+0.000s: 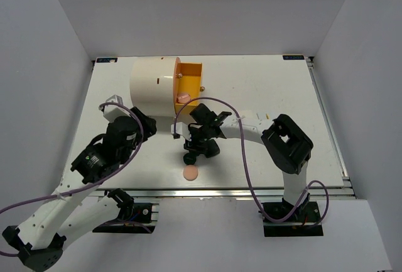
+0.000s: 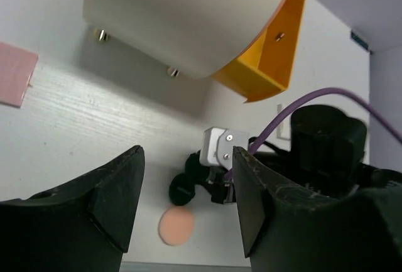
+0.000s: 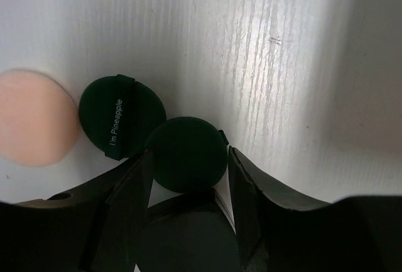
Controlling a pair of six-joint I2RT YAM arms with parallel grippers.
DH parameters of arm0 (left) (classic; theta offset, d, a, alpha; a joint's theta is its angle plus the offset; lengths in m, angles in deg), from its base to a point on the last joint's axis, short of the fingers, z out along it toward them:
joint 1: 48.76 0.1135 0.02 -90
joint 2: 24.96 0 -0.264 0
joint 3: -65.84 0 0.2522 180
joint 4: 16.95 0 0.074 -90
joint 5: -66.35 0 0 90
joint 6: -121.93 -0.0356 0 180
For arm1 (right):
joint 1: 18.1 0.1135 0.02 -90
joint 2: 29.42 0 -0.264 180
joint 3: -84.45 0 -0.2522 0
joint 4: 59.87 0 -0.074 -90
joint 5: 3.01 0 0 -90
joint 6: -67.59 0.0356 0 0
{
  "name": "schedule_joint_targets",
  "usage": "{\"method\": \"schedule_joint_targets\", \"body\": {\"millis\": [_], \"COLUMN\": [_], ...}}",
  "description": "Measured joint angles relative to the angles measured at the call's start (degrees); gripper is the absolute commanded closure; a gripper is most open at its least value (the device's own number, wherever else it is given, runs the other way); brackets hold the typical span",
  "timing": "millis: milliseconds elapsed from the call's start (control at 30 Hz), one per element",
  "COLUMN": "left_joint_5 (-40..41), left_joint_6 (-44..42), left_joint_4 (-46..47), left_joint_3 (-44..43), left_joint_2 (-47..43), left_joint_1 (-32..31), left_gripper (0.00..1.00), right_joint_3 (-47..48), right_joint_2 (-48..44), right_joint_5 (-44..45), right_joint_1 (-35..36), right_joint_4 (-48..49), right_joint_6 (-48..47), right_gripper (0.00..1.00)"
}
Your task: Organize the makeup
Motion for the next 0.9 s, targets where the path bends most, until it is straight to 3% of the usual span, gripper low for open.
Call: {"method": "schedule_joint_targets", "body": {"millis": [67, 167, 200, 433, 700, 900], "left_joint_5": [-1.1, -3.9, -4.9, -11.3, -17.6, -20.7], "left_joint_6": [1.2, 3.0, 3.6, 8.5, 11.2, 11.7], "left_joint_4": [-0.3, -0.1, 0.4, 4.5, 11.3, 15.2], "left_joint_3": [2.4, 7.0, 8.5, 16.5, 19.8, 22.4], "left_joint_2": [0.0, 0.0, 0.0, 1.9, 9.2, 12.4], "left_joint_1": [0.0, 0.0, 0.0, 0.0, 0.0, 0.0], "left_gripper": [0.31, 0.30, 0.30, 0.26, 0.25, 0.25], "right_joint_3": [-0.1, -0.3, -0.5, -0.5, -1.7, -2.3], "right_joint_2": [0.3, 0.3, 0.3, 0.5, -2.1, -10.9], "right_joint_5": [0.7, 1.5, 1.6, 1.1, -1.7, -6.2], "right_joint_1": [0.0, 0.0, 0.0, 0.1, -0.7, -3.2], "right_joint_4": [-0.3, -0.3, -0.4, -0.5, -0.1, 1.8], "right_joint_6": [-0.6, -2.0, -2.2, -3.4, -3.3, -1.2], "right_gripper": [0.47, 0.60, 0.68, 0.98, 1.00, 1.00]}}
